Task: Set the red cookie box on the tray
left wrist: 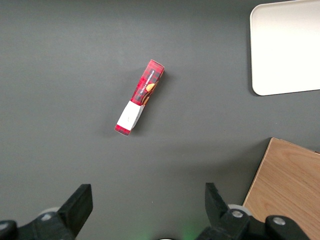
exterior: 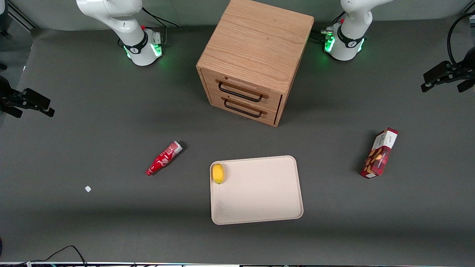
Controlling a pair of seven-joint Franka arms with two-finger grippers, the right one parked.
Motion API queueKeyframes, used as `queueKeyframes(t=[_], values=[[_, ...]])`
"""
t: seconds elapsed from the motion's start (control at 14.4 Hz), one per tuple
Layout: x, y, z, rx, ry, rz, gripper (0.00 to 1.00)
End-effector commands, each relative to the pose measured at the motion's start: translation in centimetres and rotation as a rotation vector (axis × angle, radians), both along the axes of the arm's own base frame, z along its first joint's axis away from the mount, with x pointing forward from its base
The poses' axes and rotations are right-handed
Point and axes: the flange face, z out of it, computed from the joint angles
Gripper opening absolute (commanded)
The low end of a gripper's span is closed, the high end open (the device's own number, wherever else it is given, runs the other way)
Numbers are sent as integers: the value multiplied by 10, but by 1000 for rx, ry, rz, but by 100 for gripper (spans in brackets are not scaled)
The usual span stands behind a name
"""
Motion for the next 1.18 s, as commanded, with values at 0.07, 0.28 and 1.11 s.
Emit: queueKeyframes(t=[0.07,0.28,1.11], values=[[-7,3,9,10,9,-15,100],[-4,1,4,8,13,-14,100],[62,25,-172,-9,69,-196,100]])
